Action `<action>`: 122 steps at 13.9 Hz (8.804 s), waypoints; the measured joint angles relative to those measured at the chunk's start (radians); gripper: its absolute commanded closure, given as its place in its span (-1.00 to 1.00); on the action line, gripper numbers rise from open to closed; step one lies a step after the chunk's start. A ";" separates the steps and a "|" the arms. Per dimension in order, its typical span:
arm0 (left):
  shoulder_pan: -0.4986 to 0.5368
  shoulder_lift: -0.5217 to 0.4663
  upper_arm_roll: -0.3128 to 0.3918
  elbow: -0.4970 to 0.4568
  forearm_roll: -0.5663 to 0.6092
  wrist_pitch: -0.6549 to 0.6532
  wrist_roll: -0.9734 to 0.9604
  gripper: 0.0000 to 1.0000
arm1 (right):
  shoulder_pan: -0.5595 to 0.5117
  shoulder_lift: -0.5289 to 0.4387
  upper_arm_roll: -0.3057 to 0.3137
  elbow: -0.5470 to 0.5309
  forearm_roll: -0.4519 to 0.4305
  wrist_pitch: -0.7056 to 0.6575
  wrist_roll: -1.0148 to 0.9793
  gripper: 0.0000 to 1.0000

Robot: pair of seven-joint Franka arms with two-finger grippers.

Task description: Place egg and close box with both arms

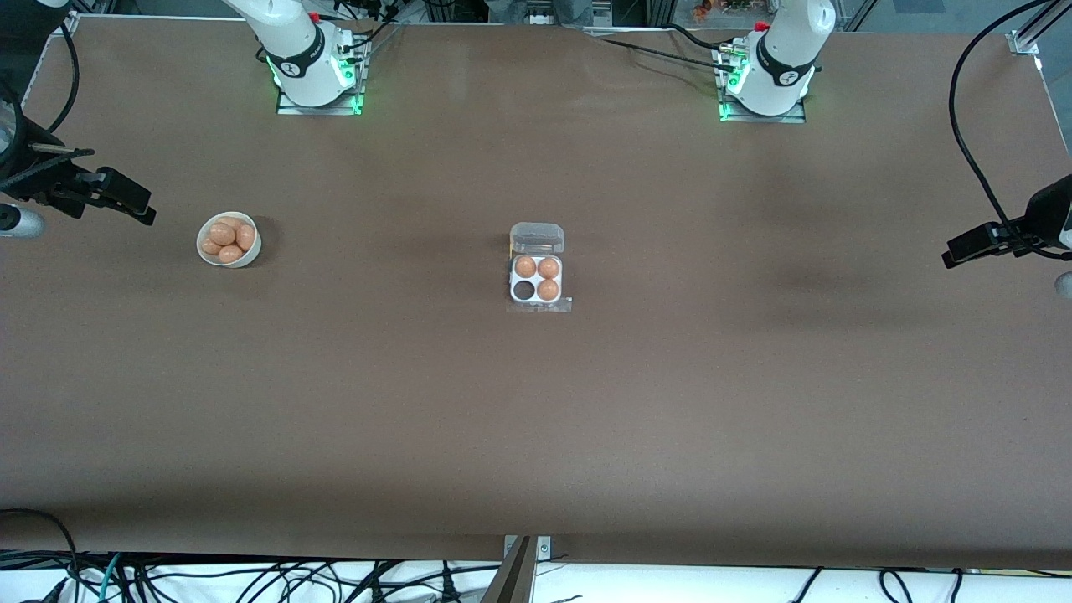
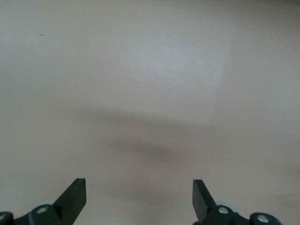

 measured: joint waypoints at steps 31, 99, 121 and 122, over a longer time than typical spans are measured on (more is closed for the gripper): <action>0.000 0.004 0.000 0.004 0.000 0.000 0.000 -1.00 | -0.004 0.011 -0.181 -0.898 -0.121 0.925 -0.105 -1.00; -0.051 0.018 -0.020 0.027 0.000 0.000 -0.001 -1.00 | 0.512 0.705 0.243 0.216 0.000 0.452 1.185 0.37; -0.051 0.018 -0.019 0.027 0.000 0.000 -0.001 -1.00 | 0.546 0.783 0.242 0.218 0.000 0.527 1.185 -0.16; -0.051 0.018 -0.019 0.027 0.000 0.000 -0.001 -1.00 | 0.546 0.783 0.242 0.218 0.000 0.527 1.185 -0.50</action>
